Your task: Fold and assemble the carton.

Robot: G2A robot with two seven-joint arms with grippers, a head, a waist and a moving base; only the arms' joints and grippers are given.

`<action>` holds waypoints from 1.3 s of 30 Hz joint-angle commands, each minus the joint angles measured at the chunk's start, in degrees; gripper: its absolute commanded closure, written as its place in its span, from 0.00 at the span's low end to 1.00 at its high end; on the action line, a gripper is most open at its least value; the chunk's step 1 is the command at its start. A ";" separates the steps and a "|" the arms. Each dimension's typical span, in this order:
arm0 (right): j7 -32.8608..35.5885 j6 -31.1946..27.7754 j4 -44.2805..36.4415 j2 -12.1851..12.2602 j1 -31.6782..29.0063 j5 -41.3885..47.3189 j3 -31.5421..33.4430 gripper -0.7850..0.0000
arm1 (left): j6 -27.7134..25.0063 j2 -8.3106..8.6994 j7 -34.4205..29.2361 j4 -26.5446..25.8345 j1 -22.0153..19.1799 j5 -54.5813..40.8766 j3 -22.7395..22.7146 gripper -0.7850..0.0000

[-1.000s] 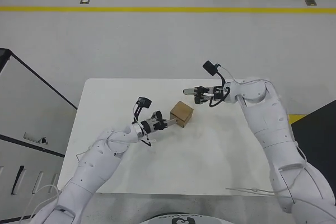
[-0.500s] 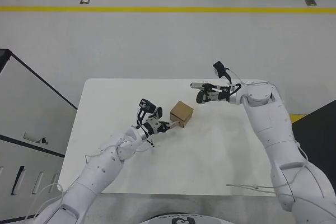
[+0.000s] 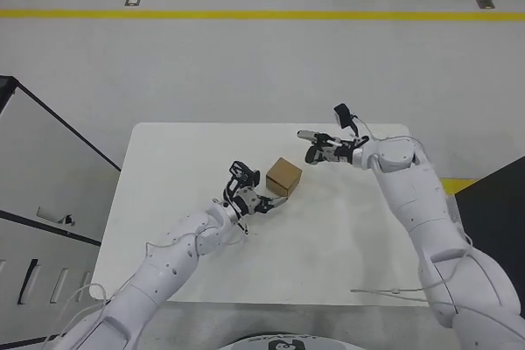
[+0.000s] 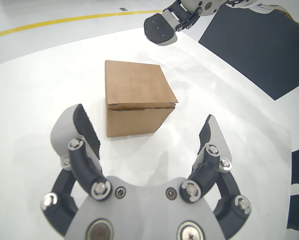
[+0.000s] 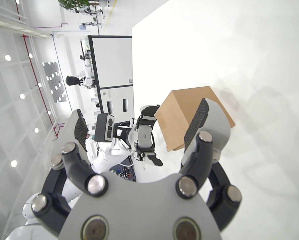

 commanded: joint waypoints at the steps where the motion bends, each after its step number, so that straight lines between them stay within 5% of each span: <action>1: -0.83 -0.59 2.04 -0.46 0.87 0.27 -0.98 0.00 | 0.58 -0.33 0.67 0.74 -0.38 0.38 0.51 0.00; 20: 1.42 -2.99 14.16 -4.32 7.01 2.62 -7.69 0.00 | 2.01 -2.09 3.26 5.08 -2.15 1.09 1.27 0.00; 39: 2.00 -5.89 14.37 -4.75 8.44 3.30 -8.13 0.00 | 0.24 -2.31 5.05 7.08 -2.73 5.42 0.45 0.00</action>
